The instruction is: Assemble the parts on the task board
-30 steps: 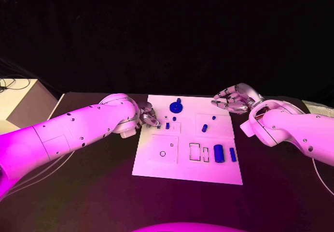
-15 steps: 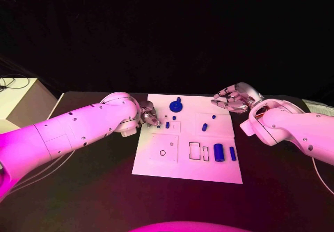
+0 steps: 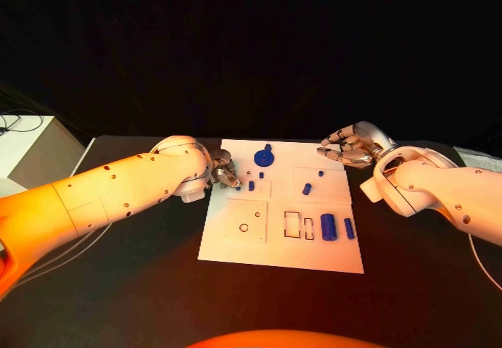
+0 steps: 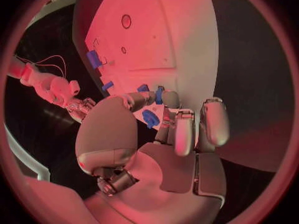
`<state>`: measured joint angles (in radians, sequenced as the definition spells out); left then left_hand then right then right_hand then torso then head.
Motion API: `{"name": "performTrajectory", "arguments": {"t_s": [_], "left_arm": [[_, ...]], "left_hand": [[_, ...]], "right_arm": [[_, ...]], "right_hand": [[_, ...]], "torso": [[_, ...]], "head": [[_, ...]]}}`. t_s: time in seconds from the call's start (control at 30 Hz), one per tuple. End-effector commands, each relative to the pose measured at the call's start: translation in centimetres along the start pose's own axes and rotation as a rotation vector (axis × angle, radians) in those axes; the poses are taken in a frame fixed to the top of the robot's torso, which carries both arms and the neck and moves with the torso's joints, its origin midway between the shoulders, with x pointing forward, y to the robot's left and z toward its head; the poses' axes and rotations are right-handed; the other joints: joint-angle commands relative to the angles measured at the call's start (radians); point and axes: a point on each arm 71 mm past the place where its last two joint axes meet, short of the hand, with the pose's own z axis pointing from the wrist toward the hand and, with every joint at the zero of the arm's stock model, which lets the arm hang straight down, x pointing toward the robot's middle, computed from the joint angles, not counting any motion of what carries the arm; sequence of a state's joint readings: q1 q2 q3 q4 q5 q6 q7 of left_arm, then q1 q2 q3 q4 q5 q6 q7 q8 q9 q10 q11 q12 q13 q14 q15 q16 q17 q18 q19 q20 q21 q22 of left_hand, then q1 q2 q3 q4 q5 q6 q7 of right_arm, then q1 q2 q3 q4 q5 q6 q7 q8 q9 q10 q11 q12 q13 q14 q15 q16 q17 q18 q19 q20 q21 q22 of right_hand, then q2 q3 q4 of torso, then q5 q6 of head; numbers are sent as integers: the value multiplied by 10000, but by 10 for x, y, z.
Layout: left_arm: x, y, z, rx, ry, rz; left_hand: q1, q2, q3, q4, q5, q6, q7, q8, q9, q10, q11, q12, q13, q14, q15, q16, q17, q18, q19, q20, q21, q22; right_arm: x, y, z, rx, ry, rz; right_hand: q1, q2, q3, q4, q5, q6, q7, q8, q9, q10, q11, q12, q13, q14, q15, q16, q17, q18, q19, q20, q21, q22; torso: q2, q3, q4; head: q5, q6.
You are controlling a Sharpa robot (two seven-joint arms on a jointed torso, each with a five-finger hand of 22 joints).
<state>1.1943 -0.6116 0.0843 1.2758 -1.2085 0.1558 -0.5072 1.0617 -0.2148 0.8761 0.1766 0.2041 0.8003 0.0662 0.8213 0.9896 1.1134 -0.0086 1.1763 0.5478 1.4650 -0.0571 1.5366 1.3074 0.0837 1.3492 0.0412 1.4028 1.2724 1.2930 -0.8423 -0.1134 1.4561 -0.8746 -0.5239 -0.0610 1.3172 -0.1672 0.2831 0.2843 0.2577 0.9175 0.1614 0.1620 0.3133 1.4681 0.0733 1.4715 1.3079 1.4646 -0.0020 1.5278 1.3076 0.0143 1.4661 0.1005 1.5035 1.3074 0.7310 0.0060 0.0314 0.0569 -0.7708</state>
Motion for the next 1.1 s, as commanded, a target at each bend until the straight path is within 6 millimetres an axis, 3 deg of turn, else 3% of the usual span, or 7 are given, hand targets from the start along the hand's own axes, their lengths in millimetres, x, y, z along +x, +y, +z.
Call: {"name": "performTrajectory", "arguments": {"t_s": [0.03, 0.77, 1.1], "left_arm": [[12, 3, 2, -189, 636, 427], [12, 3, 3, -206, 587, 421], [12, 3, 5, -240, 691, 425]], "left_hand": [[-21, 77, 1734, -1678, 81, -2, -46, 26, 15, 53, -31, 42, -4, 807, -92, 70, 1971, -92, 67, 25, 53, 14], [-40, 80, 1750, -1696, 112, -5, -48, 44, 6, 36, -34, 32, -43, 795, -96, 57, 1938, -89, 59, 19, 48, 4], [-516, -57, 1382, -1505, 18, -72, -141, 159, -130, 65, -75, 108, -31, 786, -115, 52, 1920, -94, 52, 16, 30, 13]], "right_arm": [[1, 1, 0, -66, 127, -31], [0, 1, 0, -155, -8, -20], [-1, 1, 0, -161, -60, -22]], "right_hand": [[-29, -37, 56, -8, 53, -55, 9, 49, 3, 220, 42, 28, 1879, 742, 41, -48, 1313, 41, 705, 51, -27, 2163], [-60, -62, 101, -5, 87, -52, 0, 86, 10, 250, 33, 50, 1888, 754, 31, -42, 1345, 34, 721, 40, -7, 2178], [-58, -62, 114, -10, 92, -43, -4, 98, 13, 258, 30, 57, 1892, 754, 29, -44, 1341, 34, 721, 38, -8, 2178]], "torso": [[-7, -7, 10], [-3, -10, 1], [-2, -1, -3]], "head": [[-2, -15], [-12, -3], [-33, -26]]}}
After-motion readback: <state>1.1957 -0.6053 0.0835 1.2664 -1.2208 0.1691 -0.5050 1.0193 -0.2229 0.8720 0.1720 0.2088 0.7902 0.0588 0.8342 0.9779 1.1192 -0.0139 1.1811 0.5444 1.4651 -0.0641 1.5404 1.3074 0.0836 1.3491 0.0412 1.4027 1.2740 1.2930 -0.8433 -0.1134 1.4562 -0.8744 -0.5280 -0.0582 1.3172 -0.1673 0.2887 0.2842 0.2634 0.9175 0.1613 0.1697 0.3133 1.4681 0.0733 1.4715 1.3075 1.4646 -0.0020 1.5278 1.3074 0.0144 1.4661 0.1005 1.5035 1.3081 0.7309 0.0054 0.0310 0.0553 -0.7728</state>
